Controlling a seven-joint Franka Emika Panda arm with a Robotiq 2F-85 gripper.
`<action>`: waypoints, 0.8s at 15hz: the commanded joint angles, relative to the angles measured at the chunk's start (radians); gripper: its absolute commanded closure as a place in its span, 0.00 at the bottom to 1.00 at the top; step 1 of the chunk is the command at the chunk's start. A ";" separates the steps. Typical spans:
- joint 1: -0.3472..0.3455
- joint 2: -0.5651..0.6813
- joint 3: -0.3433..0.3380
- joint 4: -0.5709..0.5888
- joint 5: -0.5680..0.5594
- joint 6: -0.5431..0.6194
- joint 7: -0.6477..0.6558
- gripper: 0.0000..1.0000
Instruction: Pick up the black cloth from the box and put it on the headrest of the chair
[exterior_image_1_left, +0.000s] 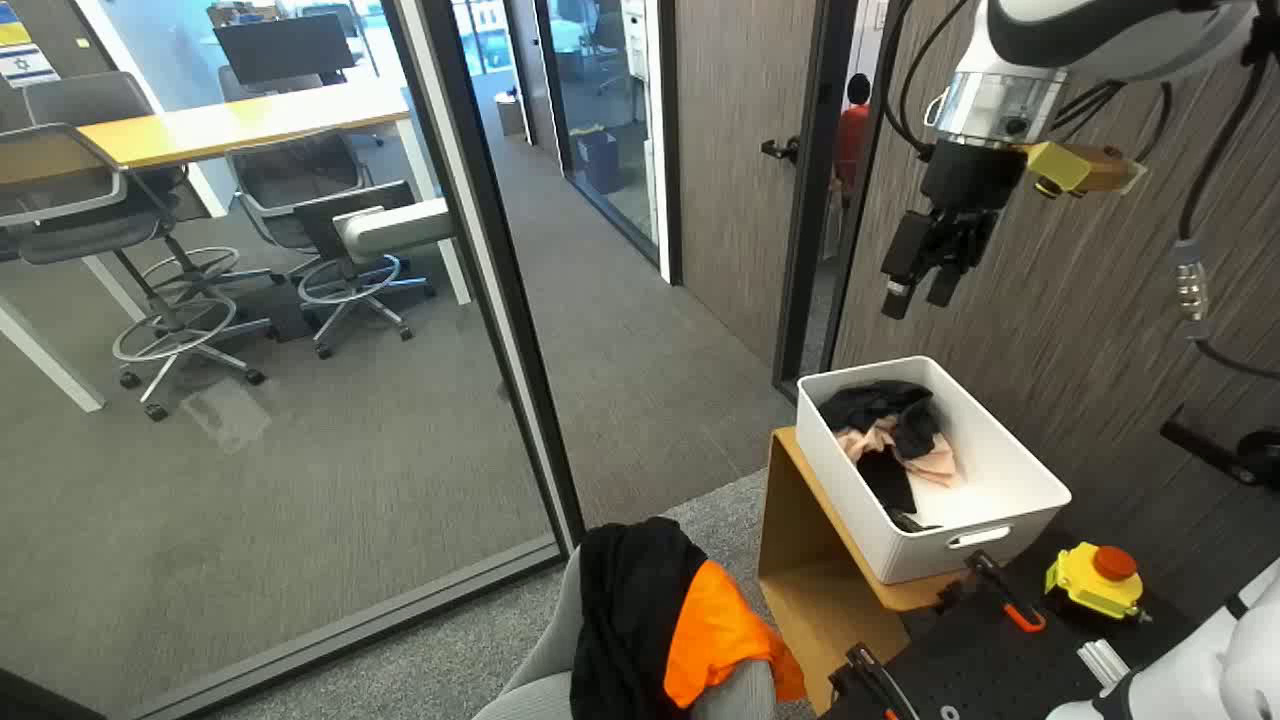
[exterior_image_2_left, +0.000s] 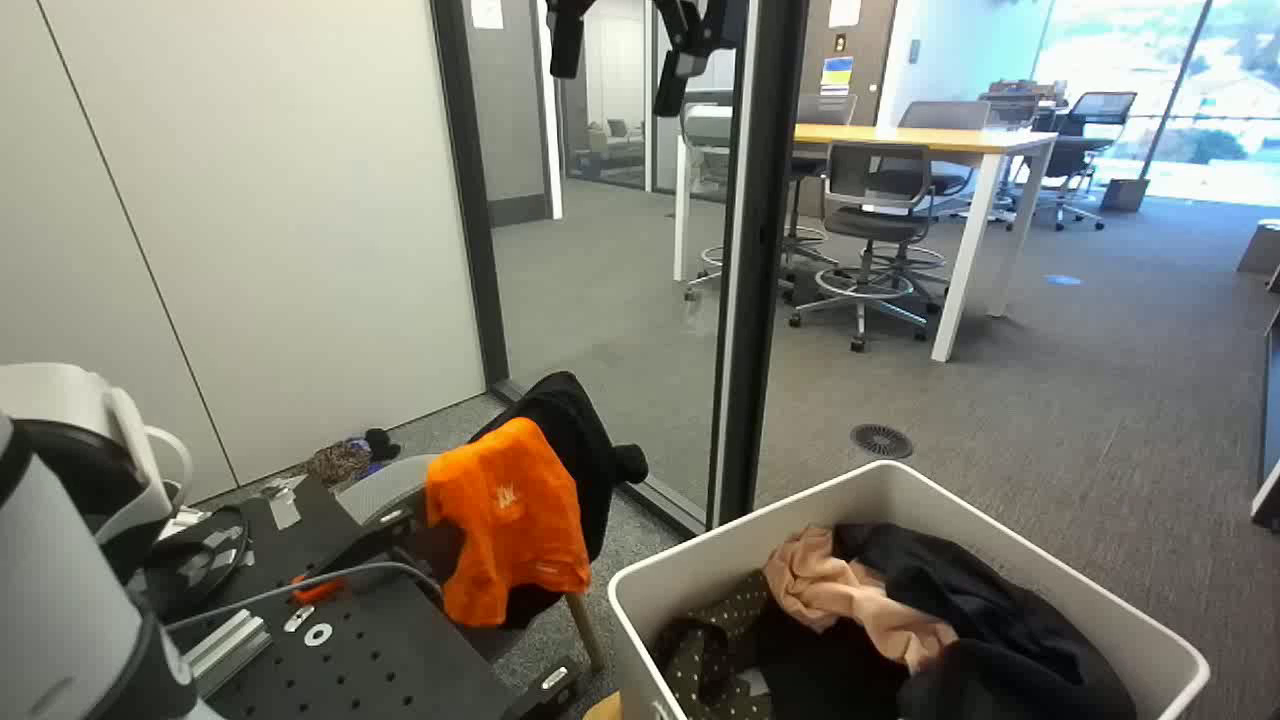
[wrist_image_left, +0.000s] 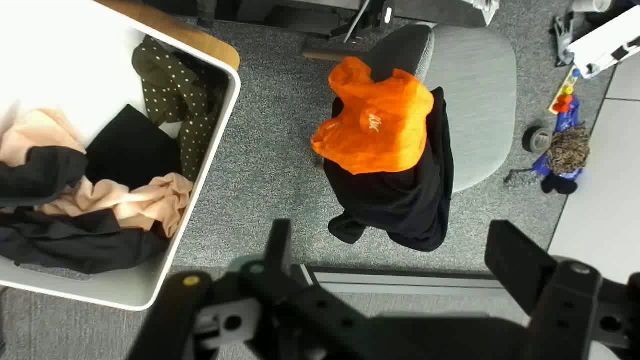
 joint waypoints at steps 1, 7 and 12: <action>-0.023 0.003 0.018 0.006 0.009 -0.003 -0.009 0.00; -0.022 -0.003 0.018 0.016 0.009 -0.003 -0.009 0.00; -0.045 0.071 0.056 -0.015 -0.030 0.149 0.056 0.00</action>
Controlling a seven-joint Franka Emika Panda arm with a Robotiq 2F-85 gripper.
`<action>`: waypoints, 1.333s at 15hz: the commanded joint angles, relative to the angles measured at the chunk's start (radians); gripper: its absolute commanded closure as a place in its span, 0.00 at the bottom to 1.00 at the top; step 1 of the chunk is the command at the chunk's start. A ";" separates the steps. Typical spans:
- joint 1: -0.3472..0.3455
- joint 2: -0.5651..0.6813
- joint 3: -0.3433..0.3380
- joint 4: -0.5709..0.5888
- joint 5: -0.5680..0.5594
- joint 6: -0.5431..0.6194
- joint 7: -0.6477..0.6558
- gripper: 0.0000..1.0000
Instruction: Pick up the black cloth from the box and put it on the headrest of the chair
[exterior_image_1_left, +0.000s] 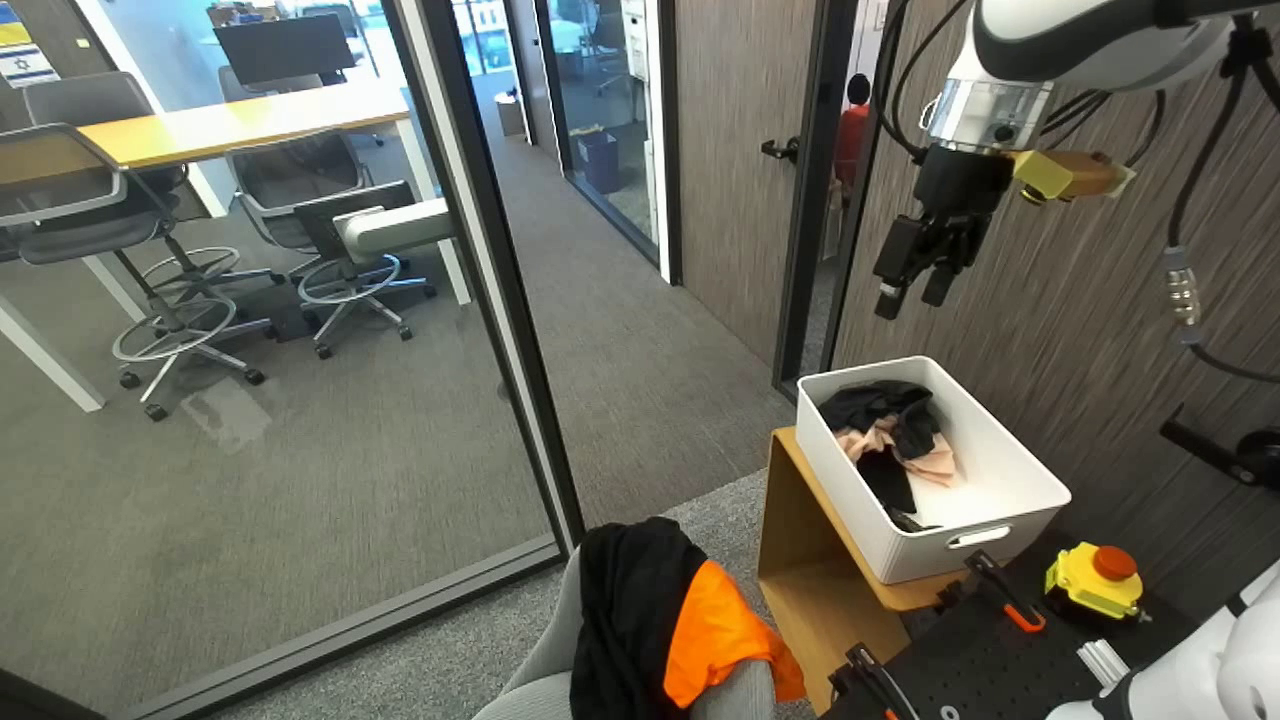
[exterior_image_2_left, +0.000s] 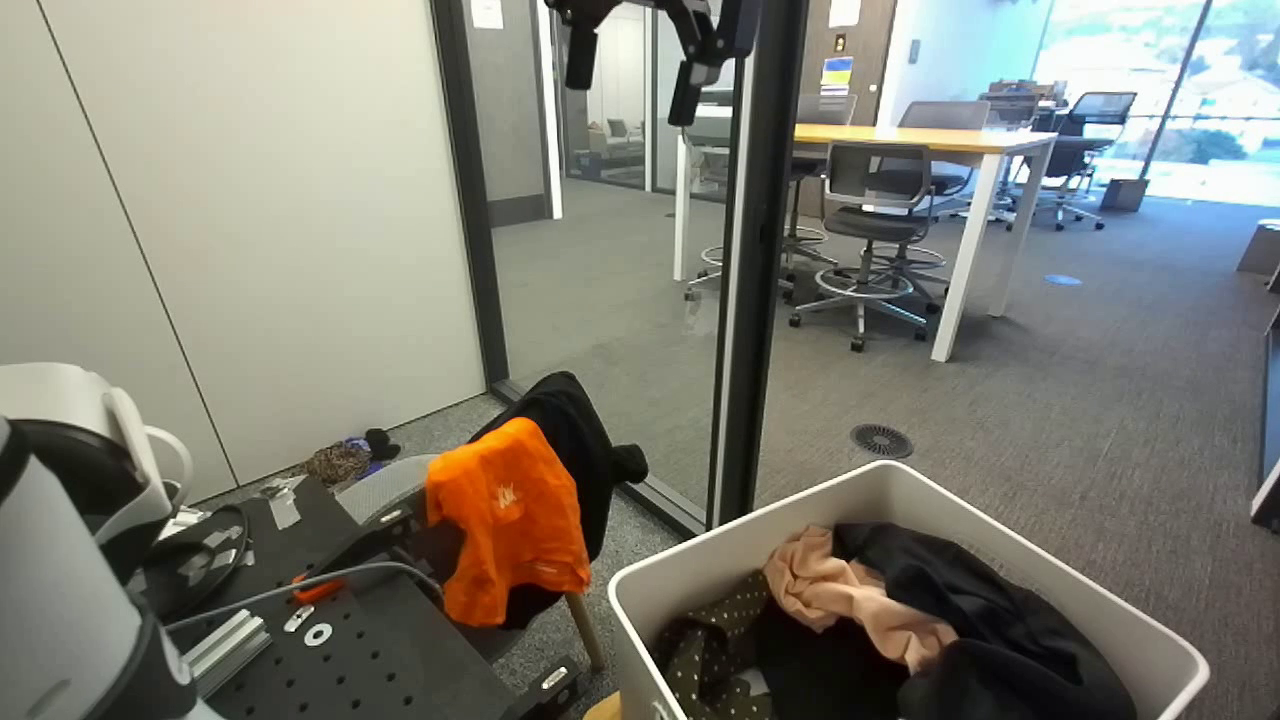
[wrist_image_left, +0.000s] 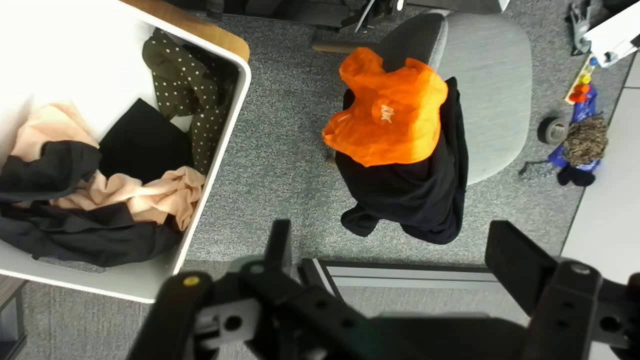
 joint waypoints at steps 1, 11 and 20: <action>-0.037 0.068 0.048 -0.025 -0.022 0.174 0.072 0.00; -0.176 0.431 0.068 -0.036 -0.263 0.640 0.457 0.00; -0.197 0.850 -0.023 0.134 -0.140 0.741 0.659 0.00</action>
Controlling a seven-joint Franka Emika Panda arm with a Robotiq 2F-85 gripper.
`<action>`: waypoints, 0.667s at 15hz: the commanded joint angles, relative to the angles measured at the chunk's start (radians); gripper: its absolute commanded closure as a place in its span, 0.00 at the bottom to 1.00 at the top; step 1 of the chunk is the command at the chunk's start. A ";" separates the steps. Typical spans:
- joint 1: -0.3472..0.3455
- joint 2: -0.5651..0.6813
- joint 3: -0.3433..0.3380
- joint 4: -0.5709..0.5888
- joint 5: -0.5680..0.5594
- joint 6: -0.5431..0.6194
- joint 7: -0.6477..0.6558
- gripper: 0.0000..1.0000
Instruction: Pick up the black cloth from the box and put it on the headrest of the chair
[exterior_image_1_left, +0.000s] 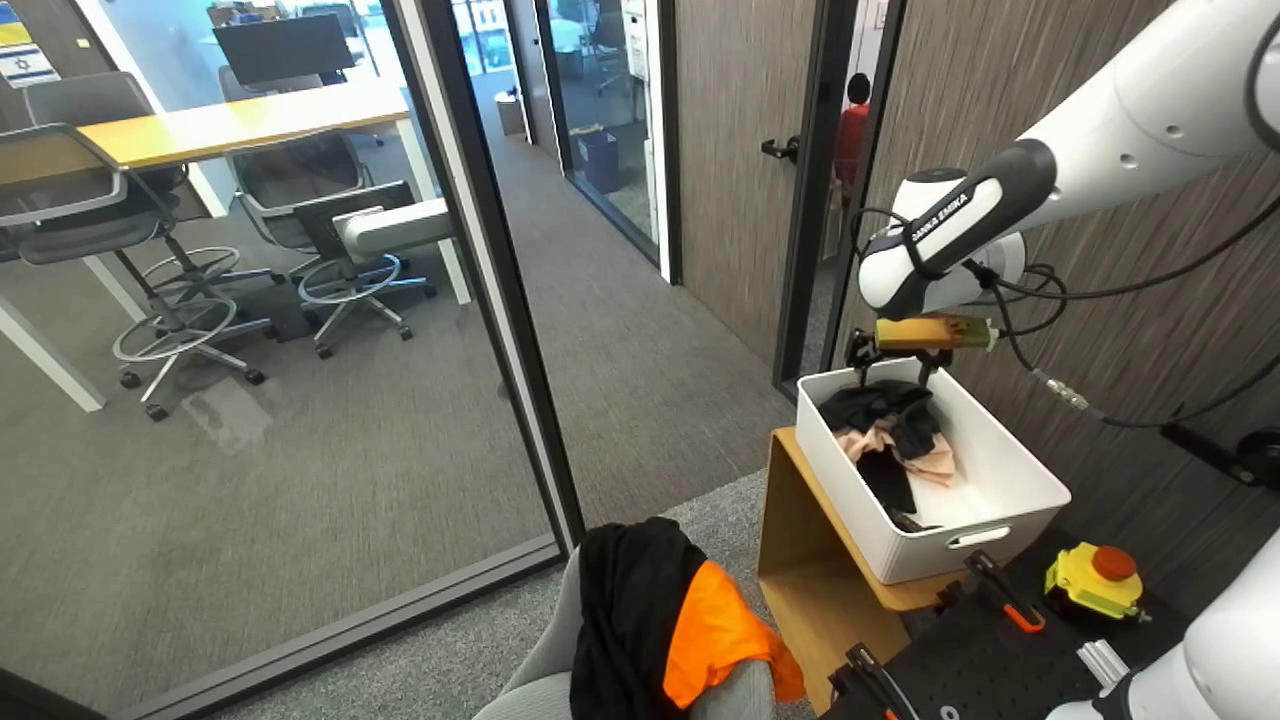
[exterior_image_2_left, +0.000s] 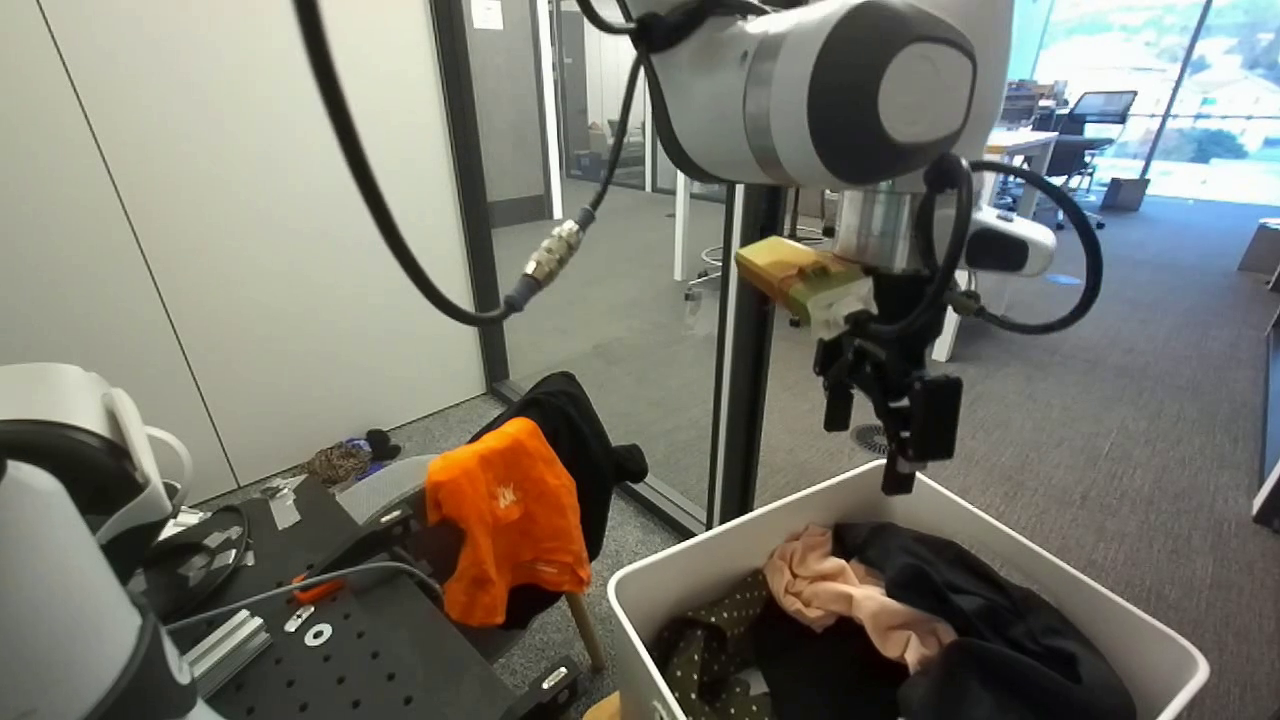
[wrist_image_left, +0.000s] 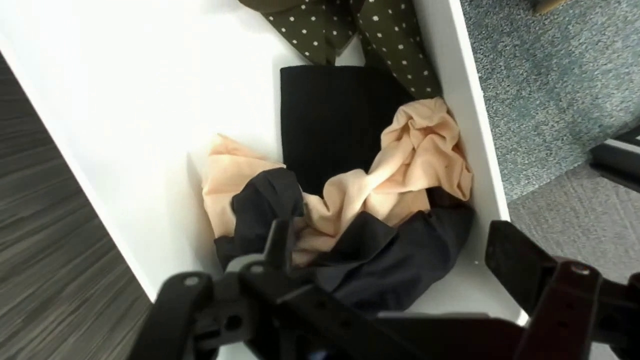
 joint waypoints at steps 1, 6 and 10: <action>0.003 0.168 -0.024 0.129 0.086 0.004 0.023 0.00; -0.014 0.323 -0.029 0.252 0.200 -0.013 0.014 0.00; 0.015 0.374 -0.082 0.287 0.149 -0.071 0.031 0.00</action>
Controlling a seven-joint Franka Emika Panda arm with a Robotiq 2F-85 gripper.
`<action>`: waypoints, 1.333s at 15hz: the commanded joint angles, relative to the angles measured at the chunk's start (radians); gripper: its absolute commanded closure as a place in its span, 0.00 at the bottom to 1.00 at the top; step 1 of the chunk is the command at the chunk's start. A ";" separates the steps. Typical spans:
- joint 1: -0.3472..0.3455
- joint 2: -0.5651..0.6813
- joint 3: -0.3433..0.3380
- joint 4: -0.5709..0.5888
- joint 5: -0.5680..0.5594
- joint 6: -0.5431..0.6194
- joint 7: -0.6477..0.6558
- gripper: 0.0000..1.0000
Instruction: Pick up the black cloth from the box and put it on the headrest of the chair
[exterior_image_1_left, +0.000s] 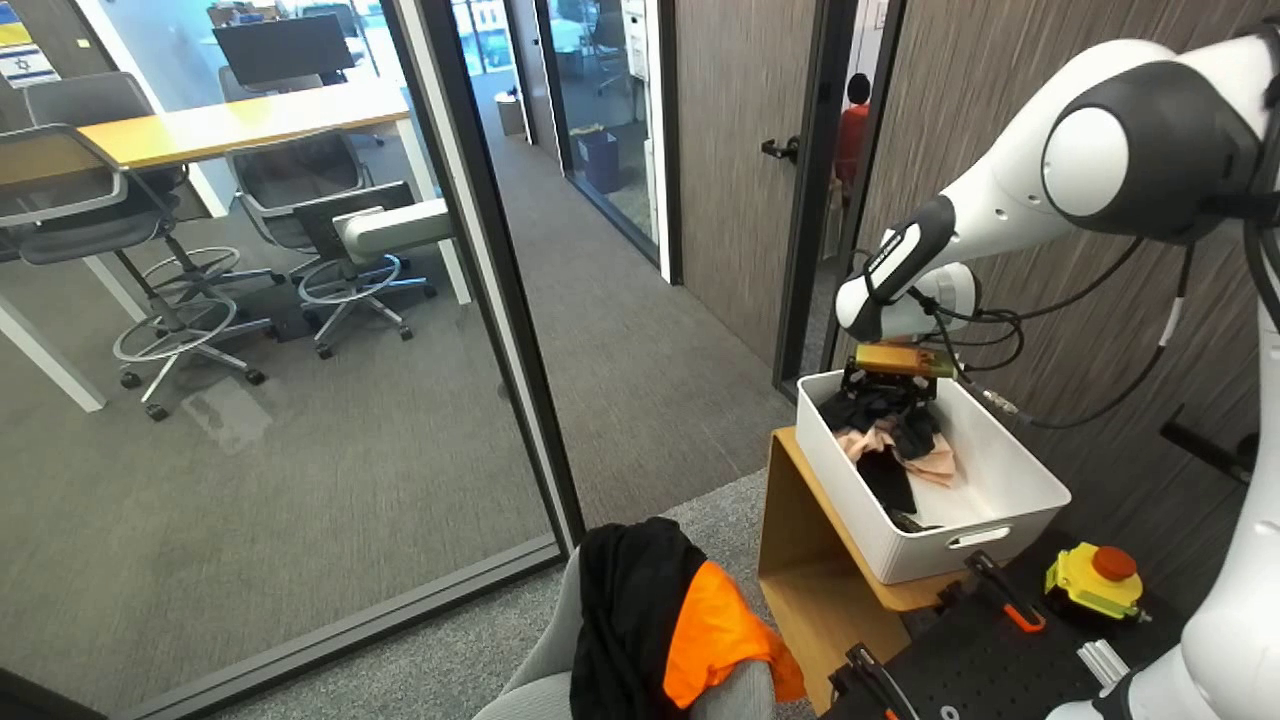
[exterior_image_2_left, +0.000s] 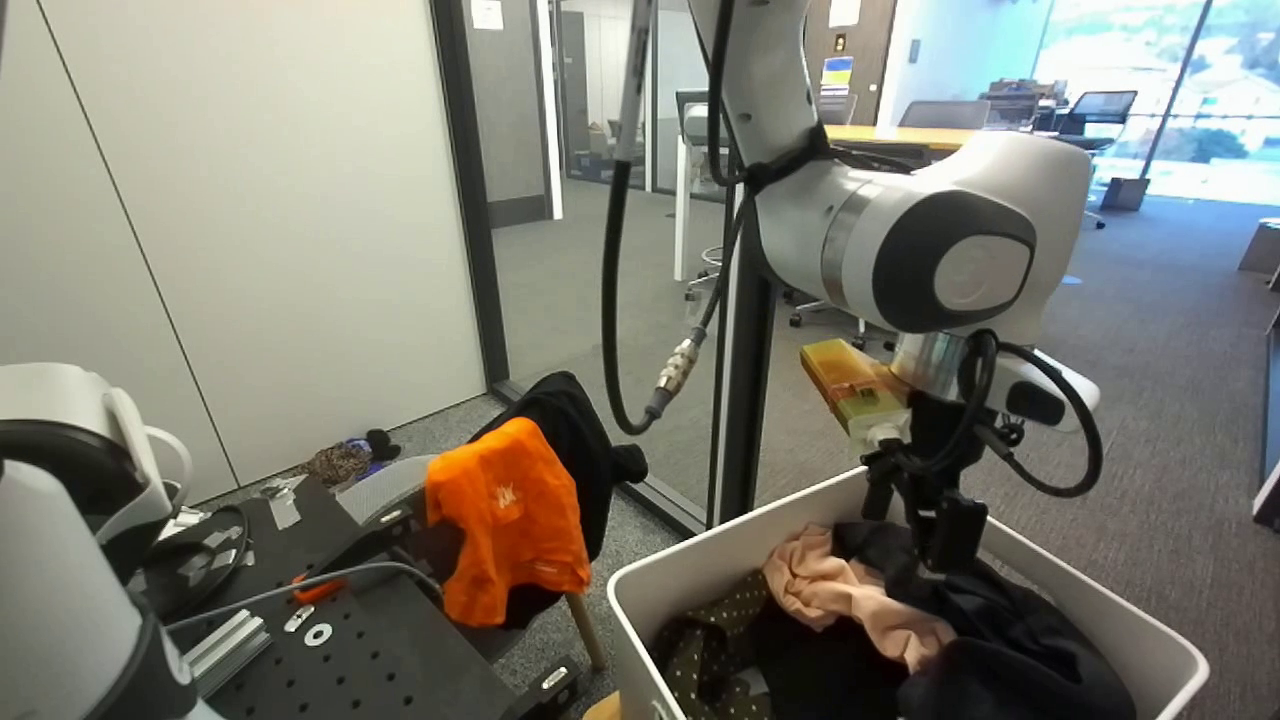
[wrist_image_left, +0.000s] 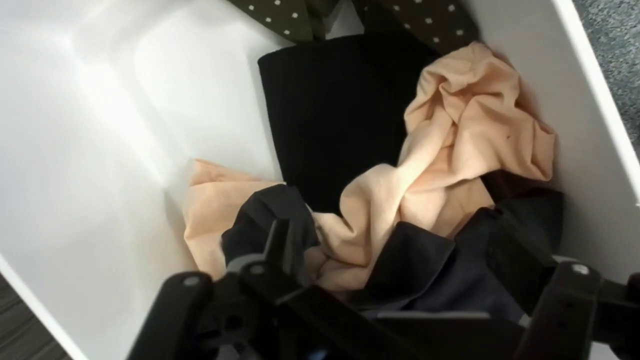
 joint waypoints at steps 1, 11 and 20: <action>0.034 0.042 -0.056 0.052 -0.039 -0.072 0.024 0.00; 0.002 0.124 -0.088 0.110 -0.041 -0.073 -0.009 0.00; -0.015 0.218 -0.100 0.199 -0.037 -0.068 -0.012 0.00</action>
